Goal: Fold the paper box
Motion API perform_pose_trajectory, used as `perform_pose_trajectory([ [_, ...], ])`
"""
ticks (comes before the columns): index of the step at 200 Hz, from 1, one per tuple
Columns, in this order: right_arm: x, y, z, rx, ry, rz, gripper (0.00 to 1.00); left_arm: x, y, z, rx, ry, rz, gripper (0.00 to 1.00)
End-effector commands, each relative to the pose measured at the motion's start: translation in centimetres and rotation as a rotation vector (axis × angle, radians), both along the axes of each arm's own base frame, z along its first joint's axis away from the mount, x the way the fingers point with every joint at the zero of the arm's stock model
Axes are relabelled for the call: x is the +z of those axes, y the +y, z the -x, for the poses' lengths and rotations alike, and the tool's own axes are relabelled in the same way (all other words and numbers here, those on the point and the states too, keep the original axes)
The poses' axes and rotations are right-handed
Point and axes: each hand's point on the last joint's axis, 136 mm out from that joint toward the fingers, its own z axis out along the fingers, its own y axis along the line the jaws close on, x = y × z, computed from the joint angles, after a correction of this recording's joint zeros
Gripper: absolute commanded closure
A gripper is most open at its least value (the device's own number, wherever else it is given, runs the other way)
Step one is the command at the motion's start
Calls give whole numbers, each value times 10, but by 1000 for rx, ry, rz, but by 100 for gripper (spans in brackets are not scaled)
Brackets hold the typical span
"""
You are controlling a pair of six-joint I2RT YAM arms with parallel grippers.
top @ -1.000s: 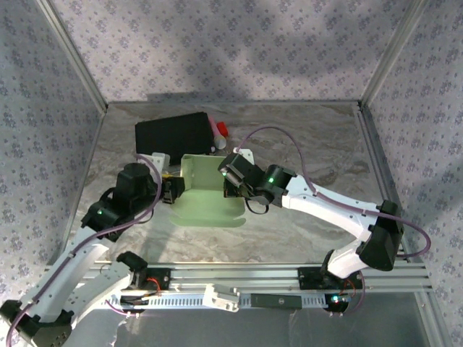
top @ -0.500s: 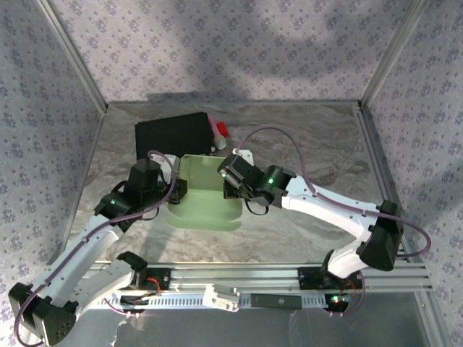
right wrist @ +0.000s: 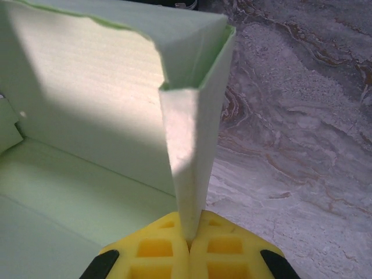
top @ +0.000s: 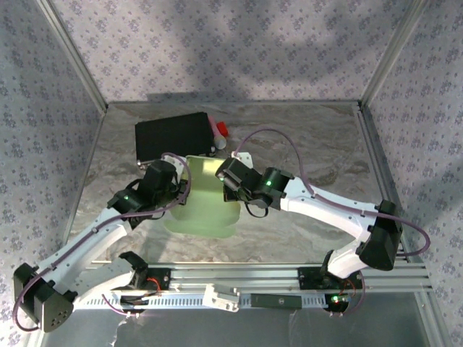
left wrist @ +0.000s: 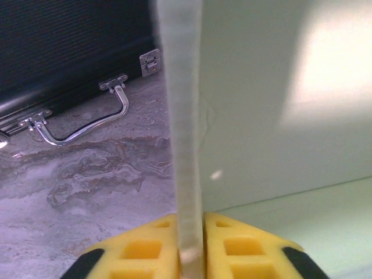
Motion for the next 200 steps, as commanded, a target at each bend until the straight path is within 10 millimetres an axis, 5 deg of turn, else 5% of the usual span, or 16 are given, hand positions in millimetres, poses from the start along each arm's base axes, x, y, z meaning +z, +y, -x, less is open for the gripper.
perform_pose_trajectory([
  [1,21,17,4,50,-22,-59,100,22,-4,-12,-8,-69,13,75],
  [31,21,16,4,53,-19,-59,100,21,-1,-18,-11,-53,25,77],
  [85,23,16,3,53,-23,-66,100,20,-1,-17,-18,-46,26,100],
  [200,26,24,7,76,-22,-71,100,20,22,-24,212,-158,-196,100],
])
